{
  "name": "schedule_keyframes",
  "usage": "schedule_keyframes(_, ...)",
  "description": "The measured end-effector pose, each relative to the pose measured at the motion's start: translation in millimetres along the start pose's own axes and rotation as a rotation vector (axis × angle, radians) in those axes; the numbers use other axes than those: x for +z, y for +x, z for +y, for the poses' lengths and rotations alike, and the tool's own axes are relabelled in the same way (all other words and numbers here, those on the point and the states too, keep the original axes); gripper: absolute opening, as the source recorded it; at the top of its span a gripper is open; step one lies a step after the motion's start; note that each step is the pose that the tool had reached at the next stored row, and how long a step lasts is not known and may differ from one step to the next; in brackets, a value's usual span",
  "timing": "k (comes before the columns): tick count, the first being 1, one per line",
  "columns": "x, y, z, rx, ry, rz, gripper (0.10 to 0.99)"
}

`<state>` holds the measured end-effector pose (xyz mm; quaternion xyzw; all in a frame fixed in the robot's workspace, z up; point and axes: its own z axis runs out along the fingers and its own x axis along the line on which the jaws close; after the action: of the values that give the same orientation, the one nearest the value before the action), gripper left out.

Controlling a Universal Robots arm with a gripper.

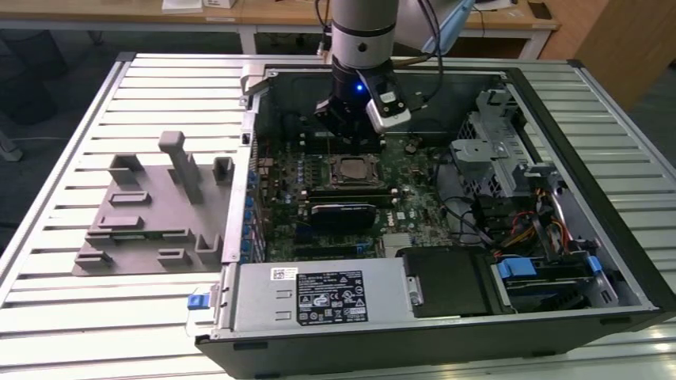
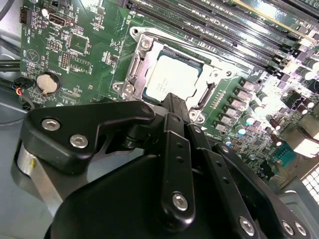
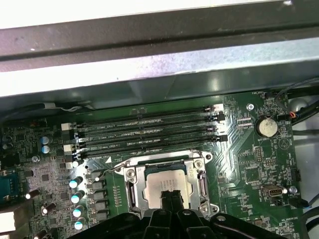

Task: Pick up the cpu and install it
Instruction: 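Install the first cpu locking lever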

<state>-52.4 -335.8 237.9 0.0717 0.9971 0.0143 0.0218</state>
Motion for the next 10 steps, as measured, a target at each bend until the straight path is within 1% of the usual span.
schedule_keyframes(10, 0.0, 0.3, -0.1, 0.0, 0.0, 0.0001, 0.106)
